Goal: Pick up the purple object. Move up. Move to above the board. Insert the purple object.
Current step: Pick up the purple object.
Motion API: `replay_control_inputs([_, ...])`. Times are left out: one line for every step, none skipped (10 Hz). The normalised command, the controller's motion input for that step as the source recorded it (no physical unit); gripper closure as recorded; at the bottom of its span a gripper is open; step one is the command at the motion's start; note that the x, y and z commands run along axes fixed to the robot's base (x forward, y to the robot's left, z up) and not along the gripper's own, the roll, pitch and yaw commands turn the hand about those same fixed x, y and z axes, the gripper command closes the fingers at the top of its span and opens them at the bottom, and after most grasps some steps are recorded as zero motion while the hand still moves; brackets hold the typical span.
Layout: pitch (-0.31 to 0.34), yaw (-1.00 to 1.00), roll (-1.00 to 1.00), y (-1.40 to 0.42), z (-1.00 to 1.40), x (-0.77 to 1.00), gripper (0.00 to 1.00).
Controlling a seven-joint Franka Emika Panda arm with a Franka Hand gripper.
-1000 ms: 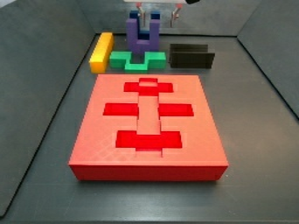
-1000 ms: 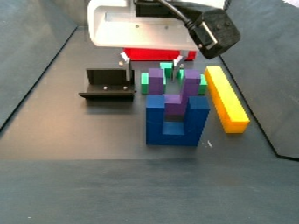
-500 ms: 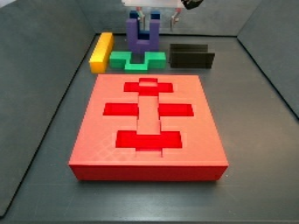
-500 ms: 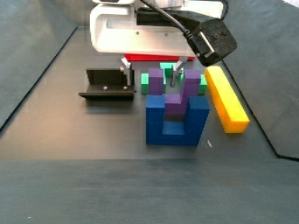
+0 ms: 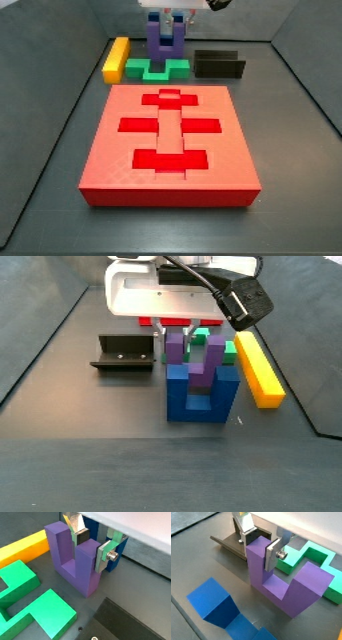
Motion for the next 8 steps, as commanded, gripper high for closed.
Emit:
replay_control_inputs([0.000,0.00,0.00,0.00,0.00,0.00,1.00])
replay_control_inputs([0.000,0.00,0.00,0.00,0.00,0.00,1.00])
replay_control_inputs([0.000,0.00,0.00,0.00,0.00,0.00,1.00])
replay_control_inputs([0.000,0.00,0.00,0.00,0.00,0.00,1.00])
replay_control_inputs([0.000,0.00,0.00,0.00,0.00,0.00,1.00])
replay_control_inputs([0.000,0.00,0.00,0.00,0.00,0.00,1.00])
replay_control_inputs([0.000,0.00,0.00,0.00,0.00,0.00,1.00])
replay_control_inputs([0.000,0.00,0.00,0.00,0.00,0.00,1.00])
